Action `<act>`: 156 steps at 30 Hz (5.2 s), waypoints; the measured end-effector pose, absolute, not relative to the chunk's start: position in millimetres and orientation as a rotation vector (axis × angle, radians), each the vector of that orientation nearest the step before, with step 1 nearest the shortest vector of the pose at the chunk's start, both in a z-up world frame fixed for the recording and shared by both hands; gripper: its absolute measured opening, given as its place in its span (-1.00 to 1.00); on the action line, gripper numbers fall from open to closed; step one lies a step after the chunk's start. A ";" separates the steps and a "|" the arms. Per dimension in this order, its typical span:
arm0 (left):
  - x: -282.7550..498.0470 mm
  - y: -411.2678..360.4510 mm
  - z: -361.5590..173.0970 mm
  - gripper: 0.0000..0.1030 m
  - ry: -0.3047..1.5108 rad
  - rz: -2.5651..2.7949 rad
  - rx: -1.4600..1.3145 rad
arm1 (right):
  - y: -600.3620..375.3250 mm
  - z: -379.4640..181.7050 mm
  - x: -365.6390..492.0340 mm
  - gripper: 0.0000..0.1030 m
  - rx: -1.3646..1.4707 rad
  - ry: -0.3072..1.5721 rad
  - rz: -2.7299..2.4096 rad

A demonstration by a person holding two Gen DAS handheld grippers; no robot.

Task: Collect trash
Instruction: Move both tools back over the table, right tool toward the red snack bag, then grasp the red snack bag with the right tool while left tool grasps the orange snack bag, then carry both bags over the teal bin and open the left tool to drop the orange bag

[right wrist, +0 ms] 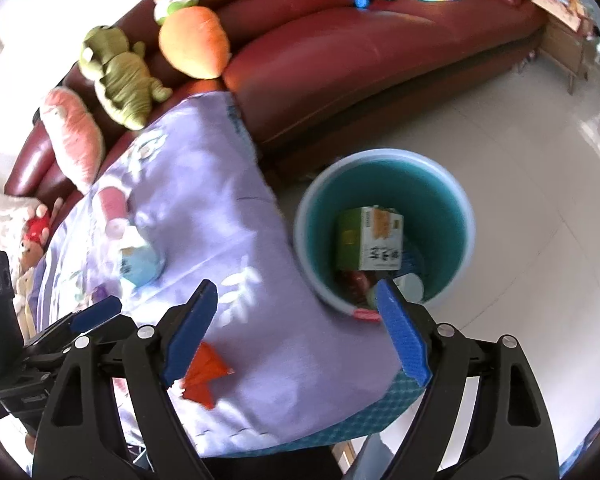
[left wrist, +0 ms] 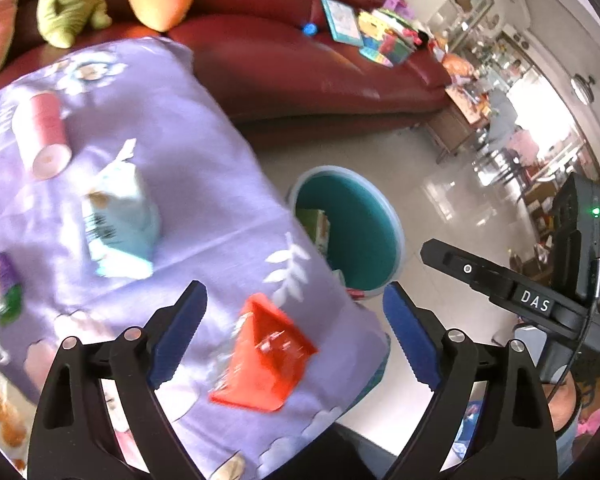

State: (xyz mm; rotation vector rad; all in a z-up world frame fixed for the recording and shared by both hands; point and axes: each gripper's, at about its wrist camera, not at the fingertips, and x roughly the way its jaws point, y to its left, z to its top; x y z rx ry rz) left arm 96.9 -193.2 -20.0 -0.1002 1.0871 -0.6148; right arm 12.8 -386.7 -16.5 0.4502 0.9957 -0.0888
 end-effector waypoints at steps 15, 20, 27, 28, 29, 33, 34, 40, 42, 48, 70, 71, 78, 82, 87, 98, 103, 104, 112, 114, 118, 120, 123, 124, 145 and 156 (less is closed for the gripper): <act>80.3 -89.1 -25.5 0.78 1.068 -0.495 -0.208 | -291.1 -38.2 15.1 0.54 0.390 1.108 0.027; 78.4 -72.2 -31.9 0.78 1.070 -0.477 -0.225 | -277.2 -61.2 17.1 0.54 0.394 1.174 0.020; 82.0 -54.7 -41.1 0.78 1.086 -0.459 -0.260 | -268.4 -87.9 20.0 0.54 0.440 1.239 0.024; 82.4 -53.0 -42.3 0.78 1.088 -0.457 -0.265 | -267.2 -90.5 21.1 0.54 0.446 1.241 0.020; 83.3 -51.2 -43.4 0.78 1.089 -0.457 -0.267 | -266.7 -92.2 22.4 0.54 0.451 1.242 0.018; 84.0 -44.5 -47.0 0.78 1.091 -0.451 -0.281 | -262.1 -98.3 28.1 0.54 0.474 1.227 0.019; 83.5 -41.7 -47.5 0.78 1.090 -0.448 -0.285 | -259.8 -99.4 29.0 0.54 0.467 1.219 0.013; 78.7 -25.8 -44.8 0.78 1.078 -0.422 -0.299 | -240.4 -100.4 33.5 -0.48 0.435 1.213 0.057; 75.1 -18.8 -43.0 0.78 1.071 -0.408 -0.299 | -233.8 -93.5 34.8 -0.49 0.413 1.195 0.069; 55.0 18.0 -25.0 0.78 1.019 -0.328 -0.323 | -209.7 -71.6 40.3 -0.49 0.349 1.153 0.117; 44.0 80.8 -80.7 0.78 1.115 -0.057 -0.423 | -199.7 -70.8 34.5 -0.48 0.361 1.147 0.169; 44.3 77.9 -82.6 0.77 1.120 -0.063 -0.423 | -201.0 -71.4 34.4 -0.48 0.365 1.147 0.168; 43.3 64.8 -85.7 -0.37 1.133 -0.080 -0.374 | -208.5 -72.6 31.5 -0.48 0.381 1.140 0.167; 39.2 59.6 -76.7 -0.59 1.106 -0.068 -0.338 | -213.2 -71.8 28.8 -0.48 0.390 1.132 0.173; 29.4 45.3 -53.9 -0.61 1.060 -0.103 -0.286 | -224.8 -68.1 23.5 -0.48 0.399 1.106 0.169; 42.6 -32.0 -13.3 -0.61 1.015 -0.267 -0.165 | -281.9 -55.9 10.3 -0.48 0.496 1.018 0.118; 57.2 -86.8 -4.1 -0.61 1.014 -0.358 -0.085 | -325.3 -40.2 3.5 -0.48 0.557 0.936 0.068; 60.7 -101.2 -1.8 -0.61 1.013 -0.382 -0.065 | -333.4 -37.5 2.2 -0.48 0.567 0.921 0.056; 85.6 -196.8 0.9 -0.60 1.011 -0.498 0.045 | -424.4 -32.2 -16.2 -0.48 0.663 0.815 -0.094; 93.2 -219.2 -1.8 -0.60 1.019 -0.522 0.061 | -448.0 -37.4 -20.6 -0.48 0.695 0.804 -0.131; 108.6 -262.9 -11.6 -0.60 1.045 -0.562 0.097 | -477.9 -46.7 -24.1 -0.48 0.731 0.801 -0.168; 113.3 -281.1 -16.8 -0.60 1.054 -0.577 0.115 | -491.5 -51.7 -22.9 -0.48 0.745 0.801 -0.183; 118.9 -310.7 -28.9 -0.60 1.071 -0.603 0.151 | -508.6 -58.3 -20.3 -0.48 0.773 0.800 -0.200; 120.0 -318.7 -32.2 -0.60 1.074 -0.609 0.164 | -512.3 -60.2 -19.5 -0.48 0.777 0.798 -0.206; 164.4 -397.7 -117.3 0.24 1.196 -0.673 0.246 | -557.9 -88.7 5.3 -0.48 0.777 0.861 -0.283; 165.0 -374.7 -110.1 0.61 1.184 -0.633 0.192 | -550.6 -87.5 12.4 -0.48 0.755 0.876 -0.271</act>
